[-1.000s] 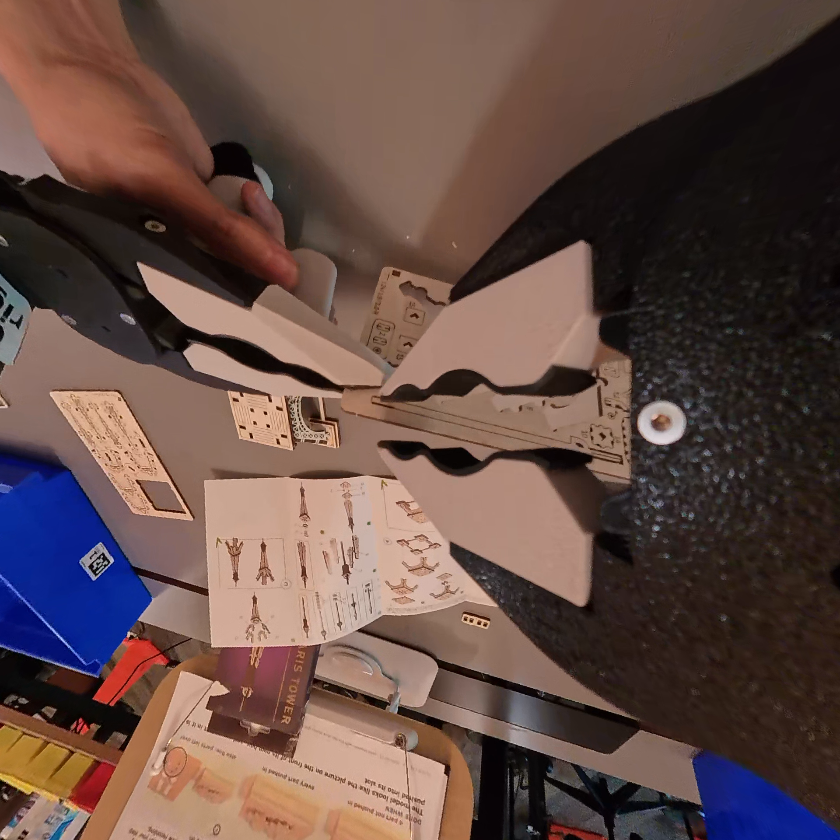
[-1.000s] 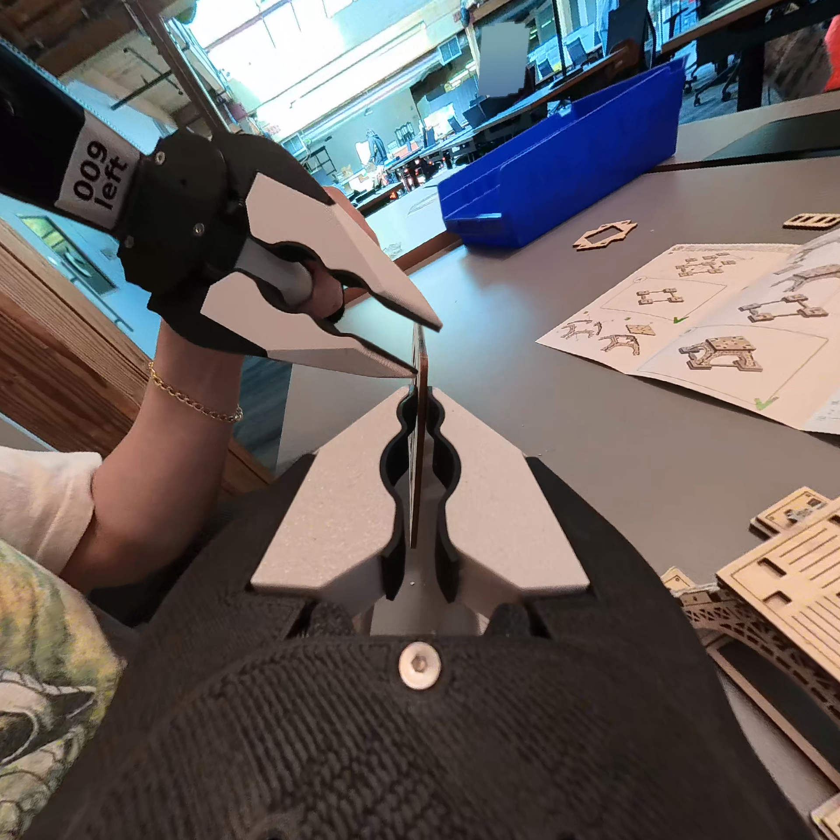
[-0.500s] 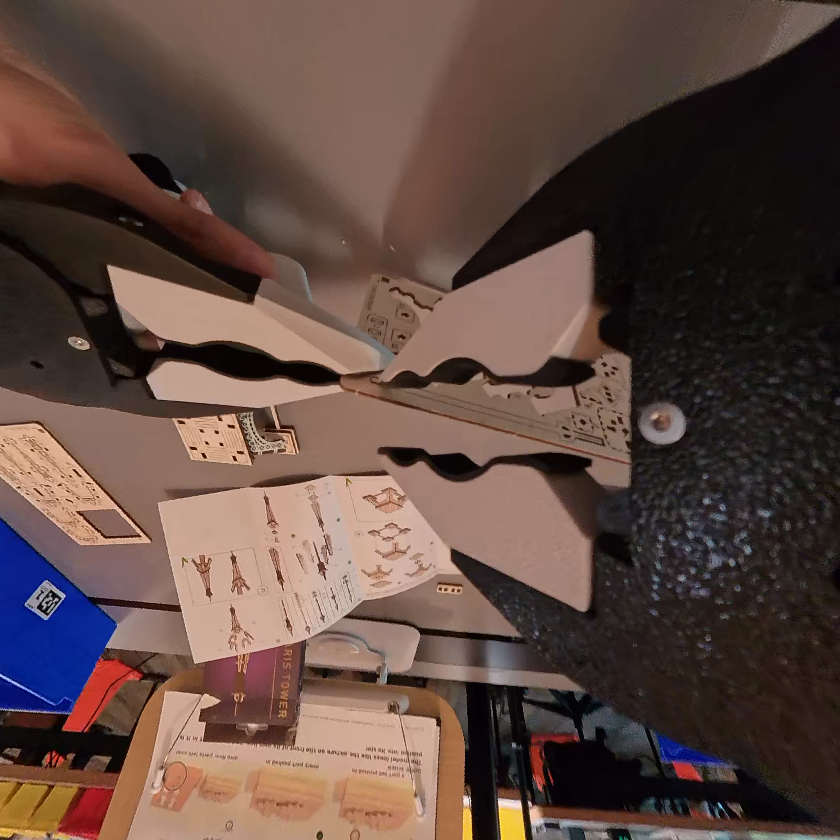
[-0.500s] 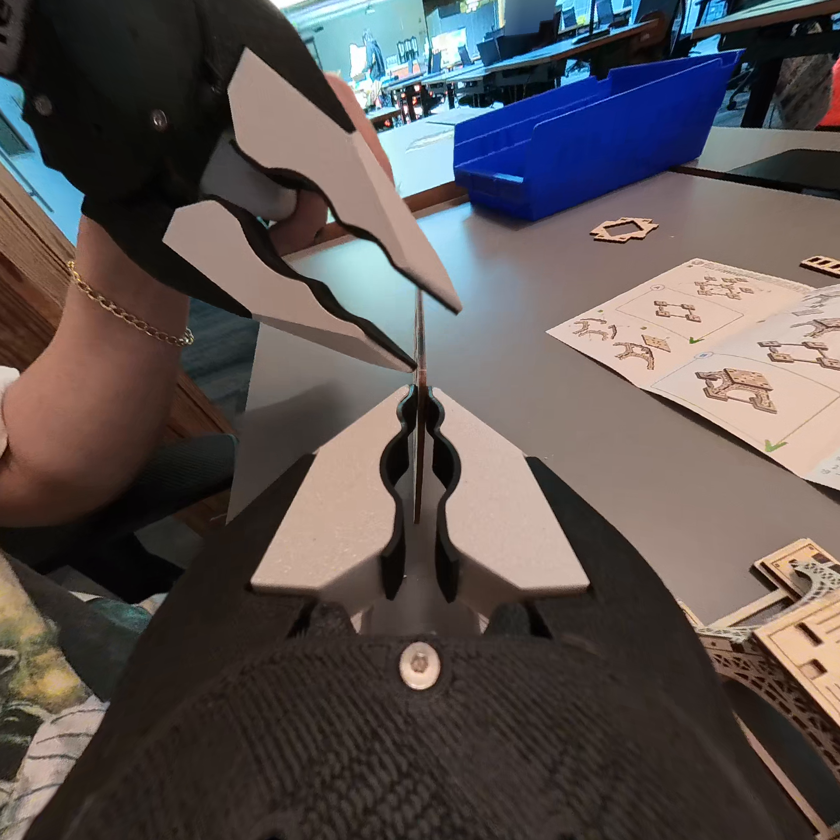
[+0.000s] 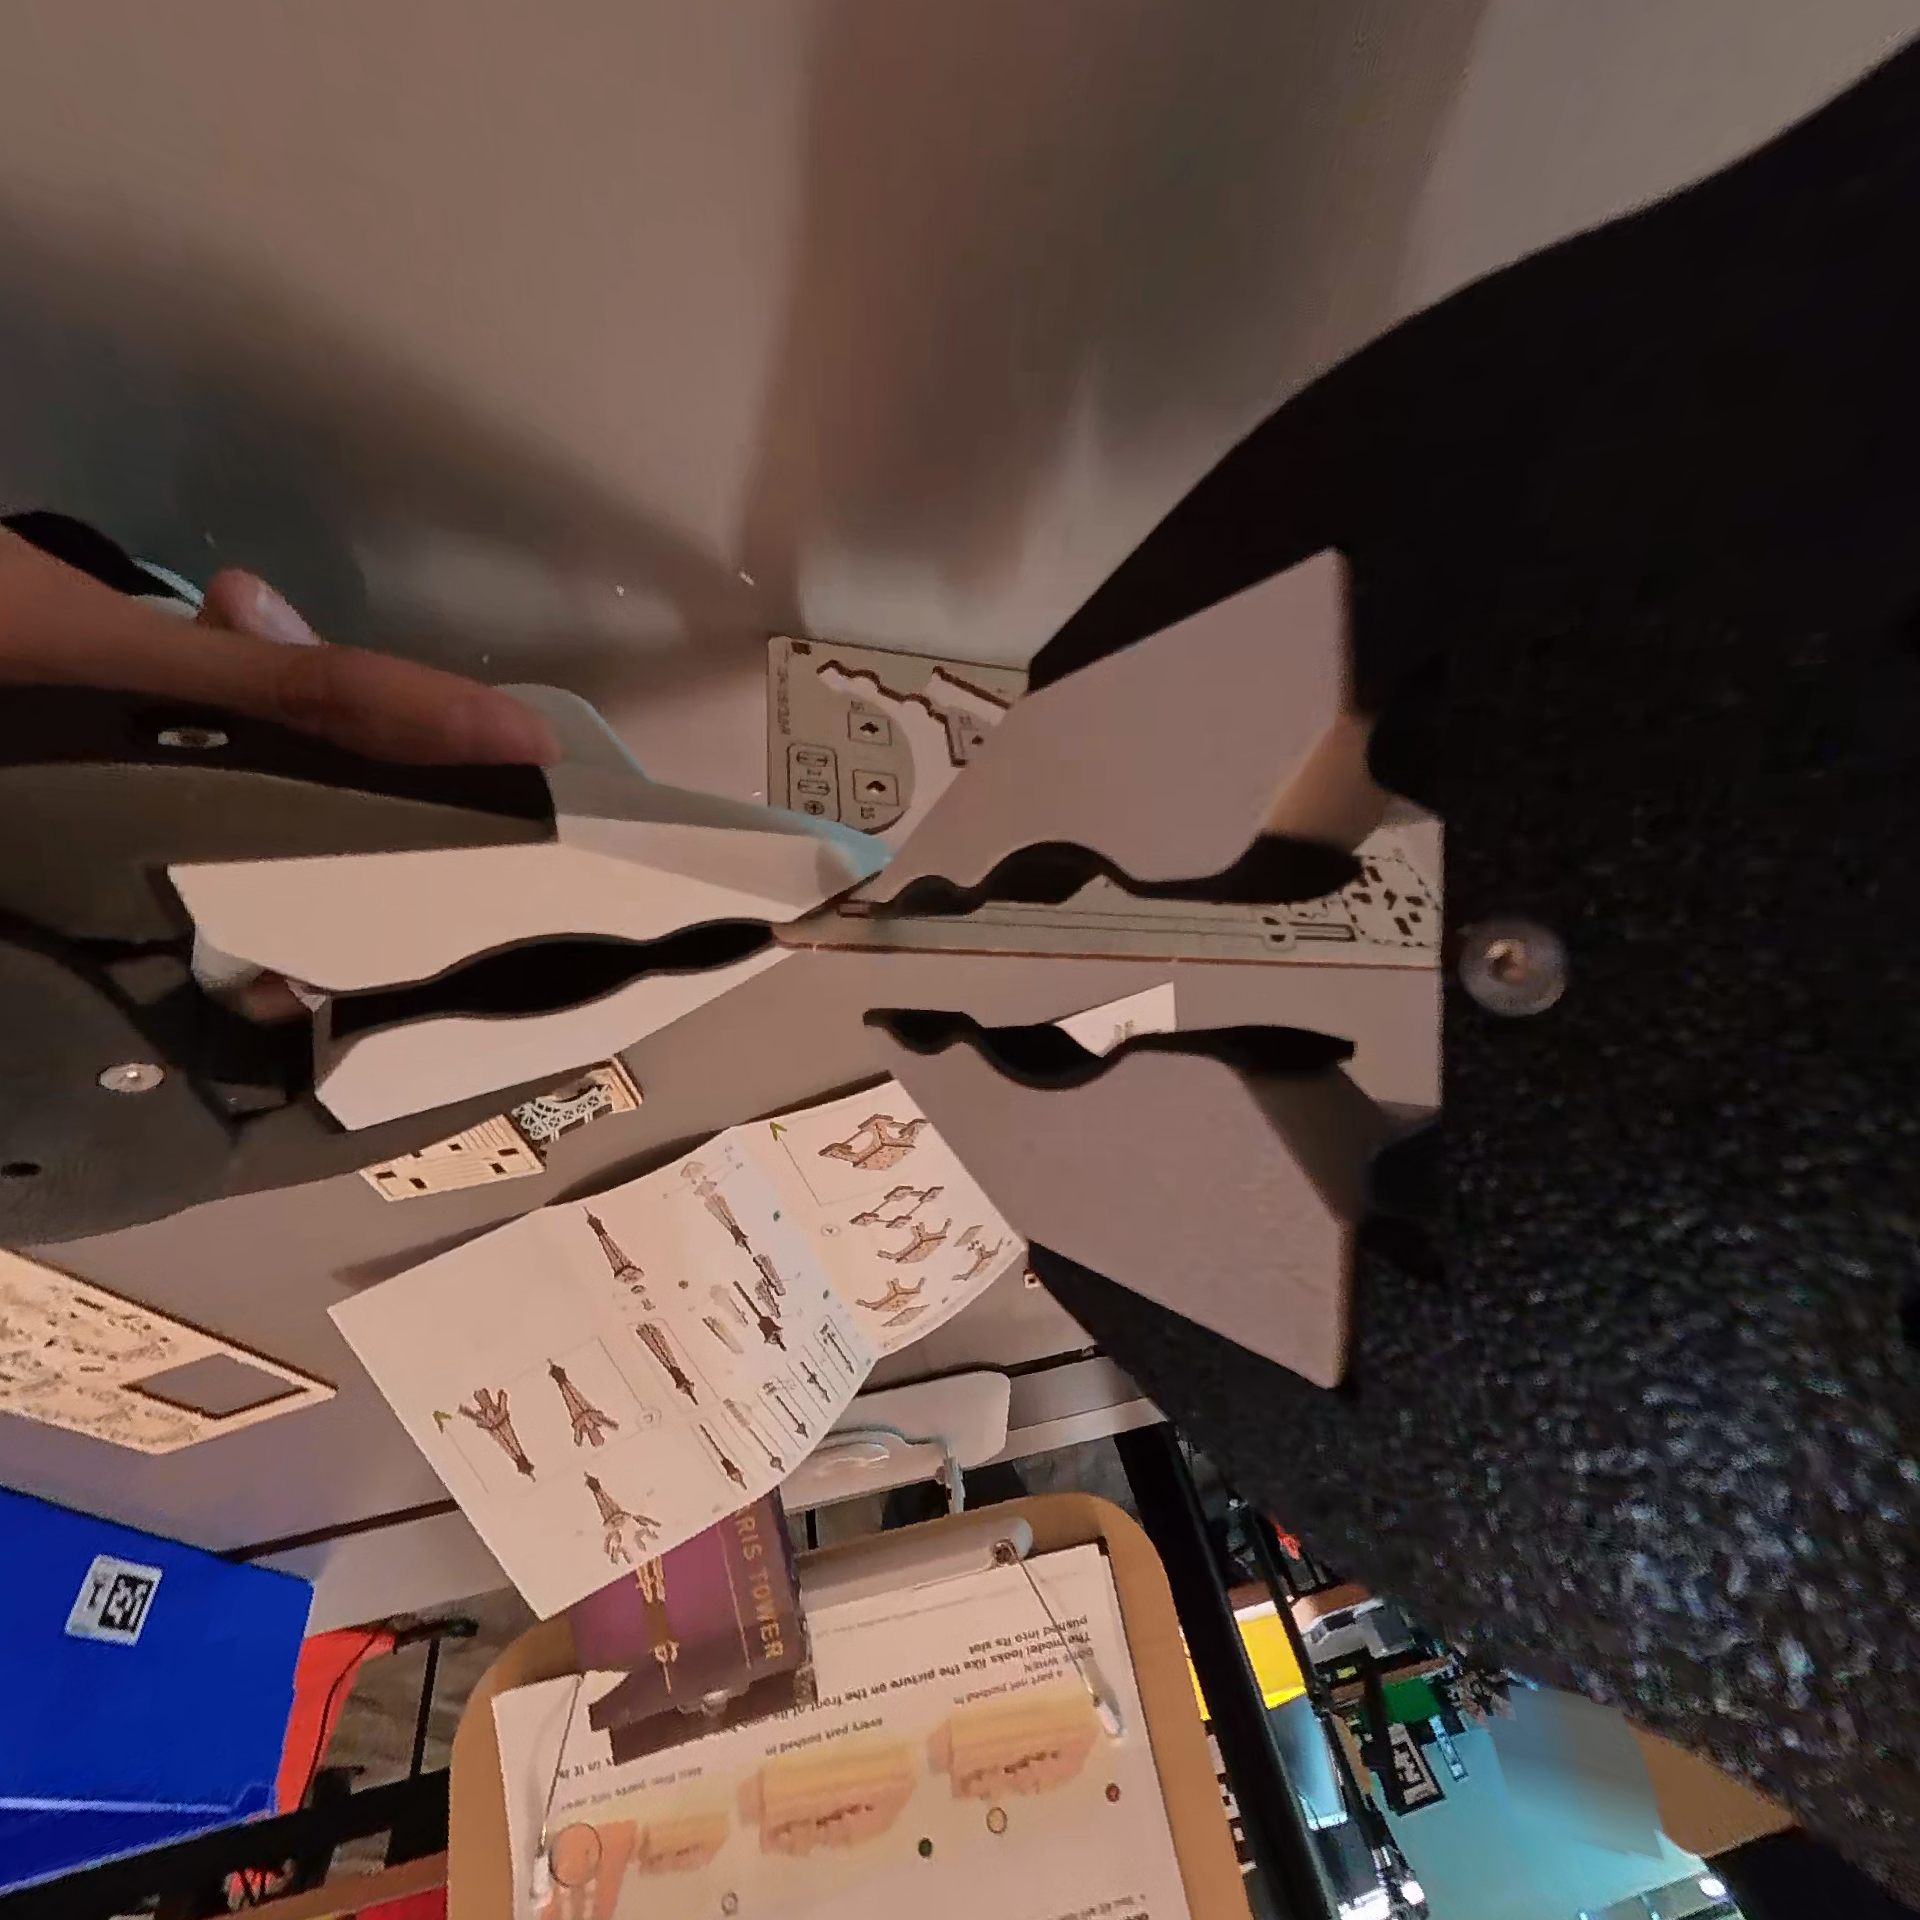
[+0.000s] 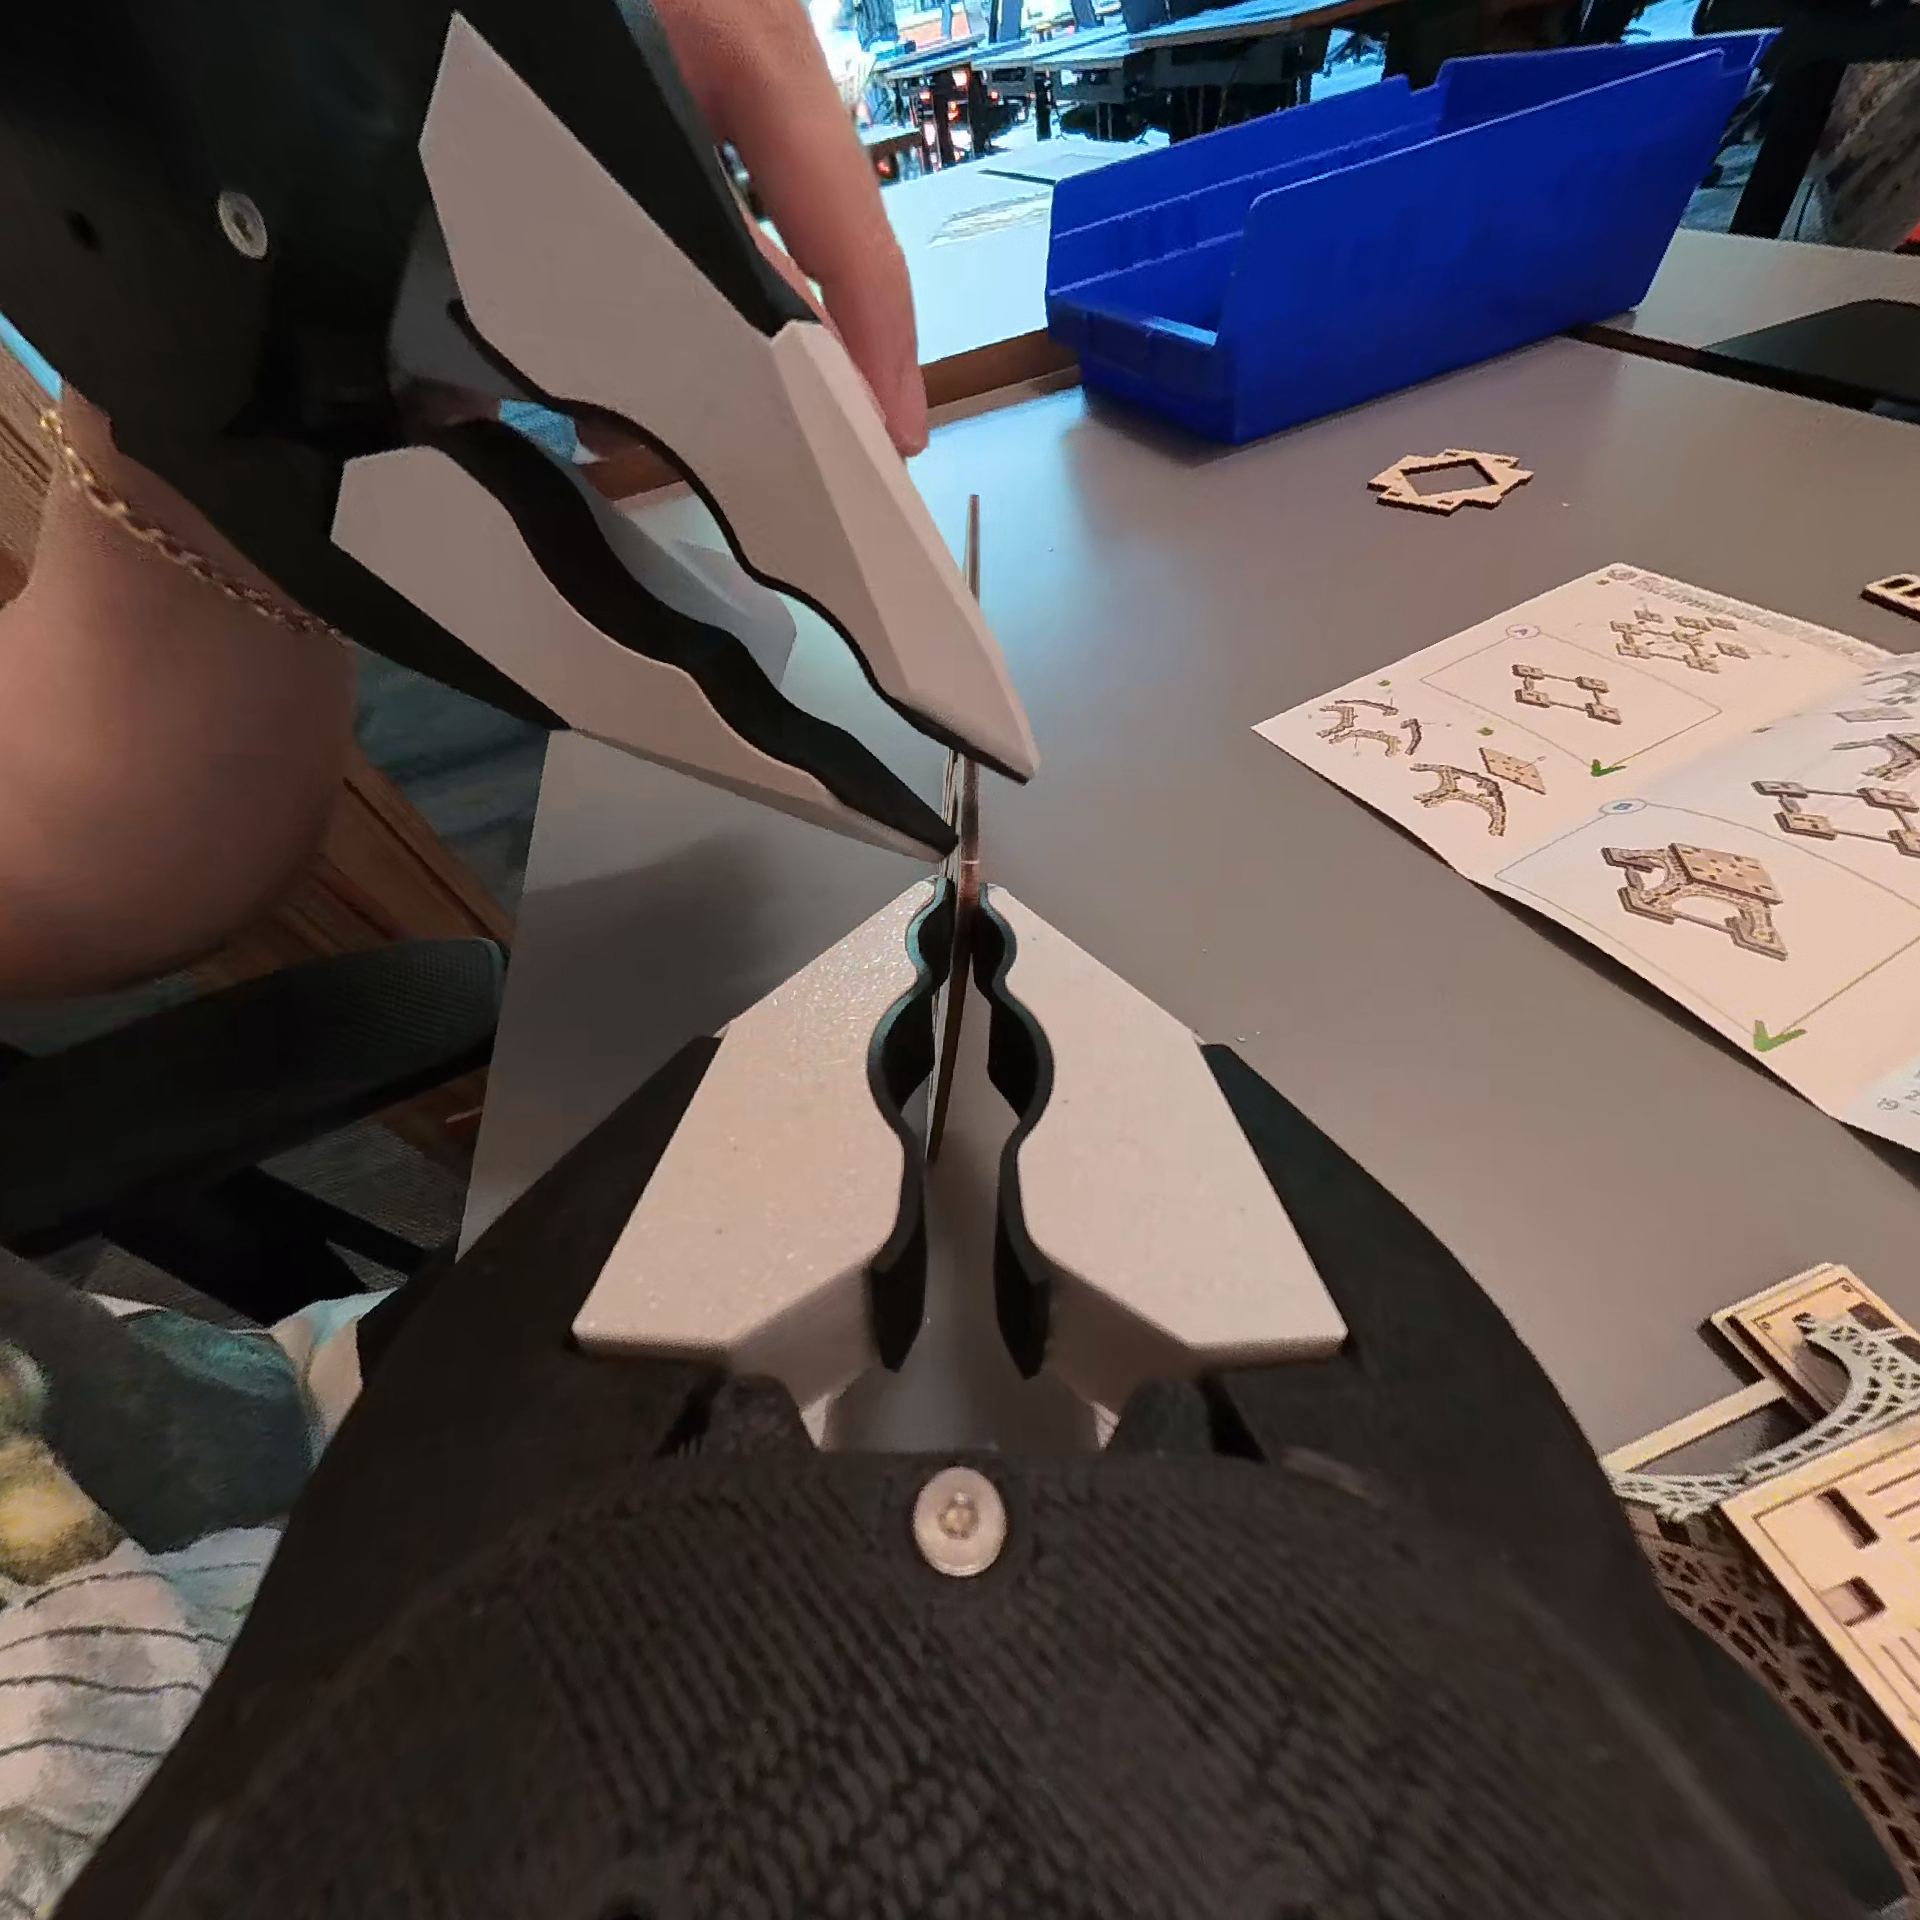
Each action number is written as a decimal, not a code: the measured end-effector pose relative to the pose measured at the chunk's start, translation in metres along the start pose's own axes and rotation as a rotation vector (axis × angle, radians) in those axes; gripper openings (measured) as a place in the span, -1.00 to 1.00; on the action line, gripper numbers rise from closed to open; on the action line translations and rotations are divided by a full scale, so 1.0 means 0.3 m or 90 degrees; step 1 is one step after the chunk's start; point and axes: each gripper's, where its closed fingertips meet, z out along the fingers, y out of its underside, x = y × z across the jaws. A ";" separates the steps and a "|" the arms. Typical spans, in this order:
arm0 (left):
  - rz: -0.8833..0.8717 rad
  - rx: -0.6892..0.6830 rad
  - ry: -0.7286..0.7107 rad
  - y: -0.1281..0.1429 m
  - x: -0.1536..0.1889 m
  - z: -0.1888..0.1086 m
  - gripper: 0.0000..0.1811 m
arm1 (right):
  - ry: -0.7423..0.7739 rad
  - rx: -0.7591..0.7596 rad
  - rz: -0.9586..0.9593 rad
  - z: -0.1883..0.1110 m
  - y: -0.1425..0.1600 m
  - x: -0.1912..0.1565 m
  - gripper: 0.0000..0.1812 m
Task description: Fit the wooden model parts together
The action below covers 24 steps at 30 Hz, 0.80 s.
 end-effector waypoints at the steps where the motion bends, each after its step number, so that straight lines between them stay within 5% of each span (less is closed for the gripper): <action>1: 0.009 -0.011 0.006 0.008 -0.001 -0.002 -0.83 | -0.002 0.000 0.001 0.000 0.000 0.000 -1.00; 24: 0.079 -0.037 0.141 0.027 0.026 0.017 -0.88 | -0.007 -0.005 -0.002 0.003 0.001 0.002 -1.00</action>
